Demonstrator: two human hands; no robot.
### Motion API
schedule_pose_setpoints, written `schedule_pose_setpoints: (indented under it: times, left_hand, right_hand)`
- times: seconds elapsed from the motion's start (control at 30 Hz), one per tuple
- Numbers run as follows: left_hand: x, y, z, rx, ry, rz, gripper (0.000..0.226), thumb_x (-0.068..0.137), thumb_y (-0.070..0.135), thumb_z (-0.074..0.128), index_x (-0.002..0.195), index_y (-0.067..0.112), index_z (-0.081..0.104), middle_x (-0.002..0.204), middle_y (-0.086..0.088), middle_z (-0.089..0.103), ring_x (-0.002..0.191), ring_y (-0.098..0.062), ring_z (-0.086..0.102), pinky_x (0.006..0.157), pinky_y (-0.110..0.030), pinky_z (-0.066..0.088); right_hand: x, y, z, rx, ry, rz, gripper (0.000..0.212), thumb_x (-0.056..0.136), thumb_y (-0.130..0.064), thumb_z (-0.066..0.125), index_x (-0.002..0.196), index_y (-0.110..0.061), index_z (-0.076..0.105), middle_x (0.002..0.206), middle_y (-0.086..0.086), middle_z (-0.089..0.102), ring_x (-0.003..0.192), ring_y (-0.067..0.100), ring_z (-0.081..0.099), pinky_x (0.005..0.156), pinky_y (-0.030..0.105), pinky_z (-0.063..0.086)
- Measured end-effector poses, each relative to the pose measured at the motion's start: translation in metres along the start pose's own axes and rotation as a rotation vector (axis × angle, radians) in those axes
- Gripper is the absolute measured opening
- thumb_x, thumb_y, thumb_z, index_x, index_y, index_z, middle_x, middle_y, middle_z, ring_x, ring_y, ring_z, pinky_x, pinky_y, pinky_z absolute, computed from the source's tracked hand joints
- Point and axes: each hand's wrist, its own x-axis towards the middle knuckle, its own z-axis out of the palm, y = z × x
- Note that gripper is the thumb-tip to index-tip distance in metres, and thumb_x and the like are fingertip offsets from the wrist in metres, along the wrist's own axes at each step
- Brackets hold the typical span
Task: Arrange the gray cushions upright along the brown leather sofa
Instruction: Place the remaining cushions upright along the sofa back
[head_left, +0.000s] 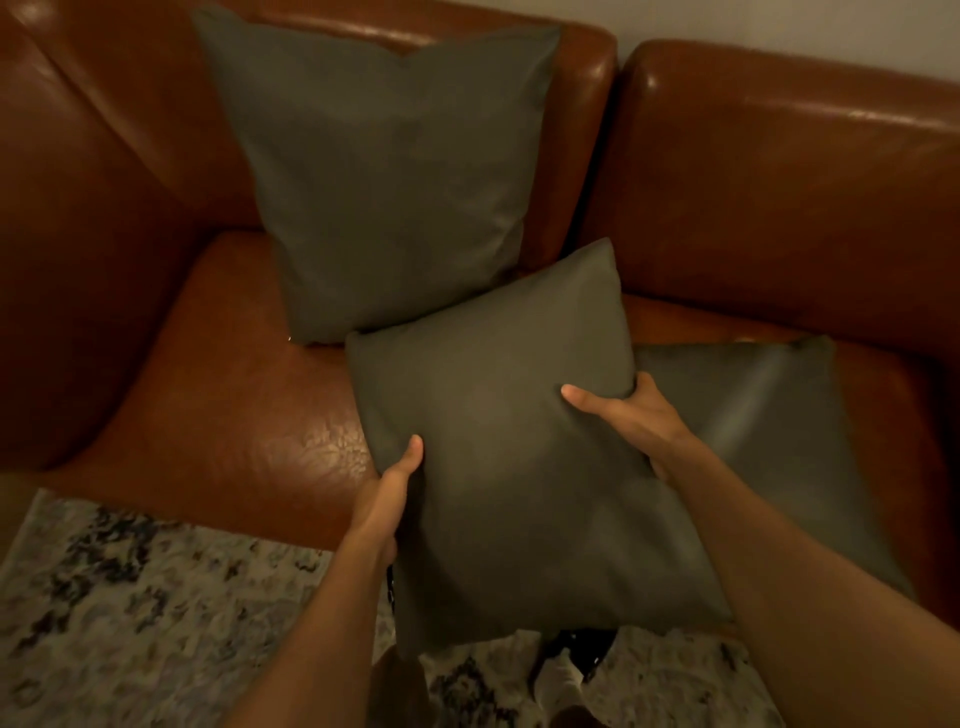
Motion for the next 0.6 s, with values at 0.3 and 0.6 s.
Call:
schedule_pose_setpoints:
  times: [0.3, 0.6]
  left_hand:
    - [-0.064, 0.037, 0.038, 0.012, 0.049, 0.277, 0.086, 0.056, 0.069, 0.087, 0.131, 0.032, 0.068, 0.123, 0.008, 0.076, 0.116, -0.02, 0.071, 0.106, -0.047, 0.054]
    - [-0.087, 0.122, 0.113, 0.099, 0.038, 0.694, 0.066, 0.069, 0.055, 0.083, 0.129, 0.033, 0.066, 0.122, 0.012, 0.074, 0.117, -0.012, 0.068, 0.108, -0.041, 0.053]
  right_hand:
    - [-0.018, -0.022, -0.046, 0.067, 0.077, -0.168, 0.131, 0.034, -0.075, 0.088, 0.147, -0.026, 0.041, 0.14, -0.002, 0.058, 0.123, 0.024, 0.059, 0.105, 0.047, 0.05]
    - [-0.011, -0.063, -0.103, 0.3, 0.227, -0.399, 0.108, 0.048, -0.063, 0.089, 0.14, -0.027, 0.045, 0.131, -0.006, 0.062, 0.117, 0.015, 0.062, 0.104, 0.041, 0.051]
